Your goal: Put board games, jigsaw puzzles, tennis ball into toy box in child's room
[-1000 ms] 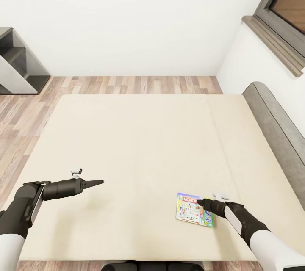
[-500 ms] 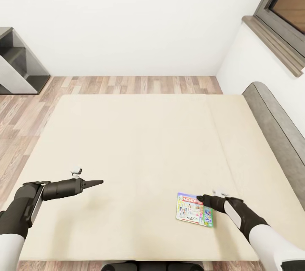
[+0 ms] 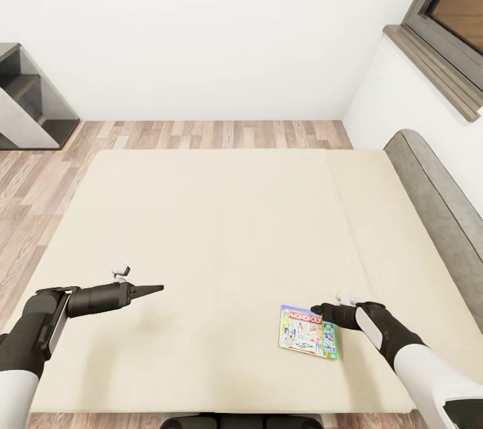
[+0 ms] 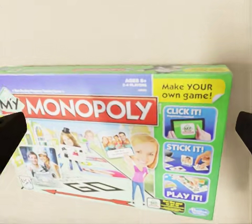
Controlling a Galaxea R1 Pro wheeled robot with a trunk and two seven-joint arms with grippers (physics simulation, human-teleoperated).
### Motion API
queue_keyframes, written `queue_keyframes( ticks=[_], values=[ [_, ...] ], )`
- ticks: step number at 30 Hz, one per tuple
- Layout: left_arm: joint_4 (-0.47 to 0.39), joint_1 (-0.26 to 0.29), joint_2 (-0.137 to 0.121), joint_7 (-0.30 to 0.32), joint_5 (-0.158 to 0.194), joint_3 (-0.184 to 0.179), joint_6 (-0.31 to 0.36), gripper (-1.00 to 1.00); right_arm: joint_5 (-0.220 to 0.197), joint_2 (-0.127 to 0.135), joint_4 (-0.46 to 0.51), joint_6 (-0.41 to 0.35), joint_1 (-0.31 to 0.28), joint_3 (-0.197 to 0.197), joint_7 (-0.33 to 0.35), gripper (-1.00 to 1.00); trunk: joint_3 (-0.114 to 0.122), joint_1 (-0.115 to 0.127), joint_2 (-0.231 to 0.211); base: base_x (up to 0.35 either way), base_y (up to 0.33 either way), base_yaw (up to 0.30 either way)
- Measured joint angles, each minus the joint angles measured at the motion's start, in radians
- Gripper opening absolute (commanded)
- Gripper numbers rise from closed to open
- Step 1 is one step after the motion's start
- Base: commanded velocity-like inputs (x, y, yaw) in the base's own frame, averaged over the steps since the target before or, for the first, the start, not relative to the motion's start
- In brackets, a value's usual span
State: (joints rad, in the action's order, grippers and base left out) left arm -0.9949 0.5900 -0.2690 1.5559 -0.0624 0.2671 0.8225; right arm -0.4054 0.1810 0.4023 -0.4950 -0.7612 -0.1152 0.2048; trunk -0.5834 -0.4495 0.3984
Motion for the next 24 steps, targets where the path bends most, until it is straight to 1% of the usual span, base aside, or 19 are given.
queue_keyframes(
  ticks=[9,17,24],
  values=[
    [0.000,0.000,-0.001,0.000,0.000,0.001,0.000,1.00,-0.001,0.025,0.000,-0.009,-0.002,0.000,0.003,1.00,0.000,0.000,0.000,0.000,0.000,0.000],
    [0.000,0.000,-0.001,0.001,0.000,0.001,0.000,1.00,-0.001,0.030,0.000,-0.010,-0.001,0.000,0.005,1.00,-0.001,0.000,0.000,0.000,0.000,0.000],
    [0.000,0.000,-0.001,0.008,0.005,0.002,0.000,1.00,0.000,0.032,0.000,-0.010,-0.001,0.000,0.005,1.00,-0.008,0.000,0.000,0.000,0.000,0.000]
  ],
)
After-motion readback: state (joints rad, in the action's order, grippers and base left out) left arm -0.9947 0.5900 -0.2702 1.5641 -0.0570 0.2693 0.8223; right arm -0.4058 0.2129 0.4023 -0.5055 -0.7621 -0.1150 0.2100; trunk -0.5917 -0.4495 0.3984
